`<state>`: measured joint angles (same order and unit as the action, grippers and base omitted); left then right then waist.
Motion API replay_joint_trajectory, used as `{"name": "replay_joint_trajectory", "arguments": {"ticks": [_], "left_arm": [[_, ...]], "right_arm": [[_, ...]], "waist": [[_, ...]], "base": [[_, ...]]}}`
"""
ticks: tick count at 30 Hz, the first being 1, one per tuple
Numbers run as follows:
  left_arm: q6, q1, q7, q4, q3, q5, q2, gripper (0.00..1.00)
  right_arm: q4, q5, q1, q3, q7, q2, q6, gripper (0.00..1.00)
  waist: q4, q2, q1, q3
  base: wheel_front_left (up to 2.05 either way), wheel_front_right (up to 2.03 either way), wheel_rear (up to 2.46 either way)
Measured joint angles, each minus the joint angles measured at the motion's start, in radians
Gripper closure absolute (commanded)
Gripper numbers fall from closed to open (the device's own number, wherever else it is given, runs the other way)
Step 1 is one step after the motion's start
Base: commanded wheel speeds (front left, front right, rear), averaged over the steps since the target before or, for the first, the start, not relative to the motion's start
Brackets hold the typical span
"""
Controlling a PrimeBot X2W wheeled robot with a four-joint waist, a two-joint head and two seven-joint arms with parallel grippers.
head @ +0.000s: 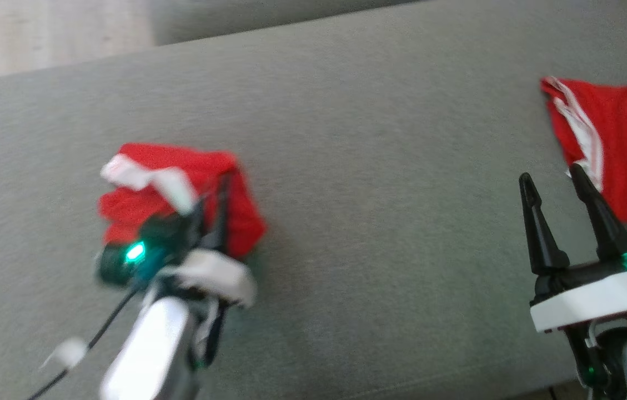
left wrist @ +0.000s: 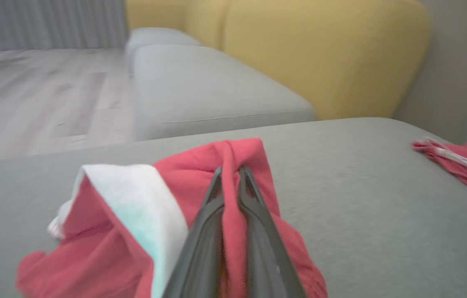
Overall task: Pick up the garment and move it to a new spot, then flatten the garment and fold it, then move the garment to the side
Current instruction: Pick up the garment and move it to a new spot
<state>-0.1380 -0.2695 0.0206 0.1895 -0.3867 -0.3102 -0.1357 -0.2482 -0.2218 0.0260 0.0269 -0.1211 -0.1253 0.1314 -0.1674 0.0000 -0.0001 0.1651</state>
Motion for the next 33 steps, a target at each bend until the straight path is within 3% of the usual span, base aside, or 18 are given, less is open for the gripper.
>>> {"name": "replay_joint_trajectory", "arguments": {"ticks": [8,9,10,16,22,28,33], "left_arm": [[0.119,-0.18,-0.024,0.206,-0.203,0.001,0.084,1.0],[0.125,-0.179,-0.026,0.232,-0.228,-0.009,0.086,0.72],[0.126,-0.176,-0.036,0.256,-0.249,-0.016,0.086,0.0],[0.091,-0.181,-0.138,0.284,-0.327,-0.055,0.085,0.0],[0.027,-0.189,-0.23,0.209,-0.315,-0.03,0.066,0.0],[-0.055,-0.127,-0.262,0.076,-0.176,-0.03,-0.058,0.0],[-0.079,-0.024,-0.273,-0.007,-0.044,-0.057,-0.165,0.0]], "right_arm": [[0.045,-0.018,-0.026,0.002,0.031,0.016,0.0,0.0],[0.05,-0.02,-0.026,0.002,0.034,0.018,0.0,0.0],[0.055,-0.025,-0.026,0.003,0.037,0.018,0.0,0.0],[0.071,-0.026,-0.026,-0.003,0.048,0.023,0.0,0.0],[0.071,-0.023,-0.025,-0.007,0.045,0.022,0.0,0.0],[0.061,-0.023,-0.011,-0.011,0.021,0.022,0.0,0.0],[0.042,-0.015,-0.004,-0.016,0.0,0.021,0.0,0.0]], "waist": [[-0.105,0.0,0.0002,0.055],[-0.114,0.0,0.0002,0.061],[-0.122,0.0,0.0002,0.067],[-0.125,0.0,0.0002,0.071],[-0.074,0.0,0.0001,0.044],[-0.003,0.0,0.0001,0.011],[0.057,0.0,0.0001,-0.011]], "base": [[0.0,0.0,0.0],[0.0,0.0,0.0],[0.0,0.0,0.0],[0.0,0.0,0.0],[0.0,0.0,0.0],[0.0,0.0,0.0],[0.0,0.0,0.0]]}}
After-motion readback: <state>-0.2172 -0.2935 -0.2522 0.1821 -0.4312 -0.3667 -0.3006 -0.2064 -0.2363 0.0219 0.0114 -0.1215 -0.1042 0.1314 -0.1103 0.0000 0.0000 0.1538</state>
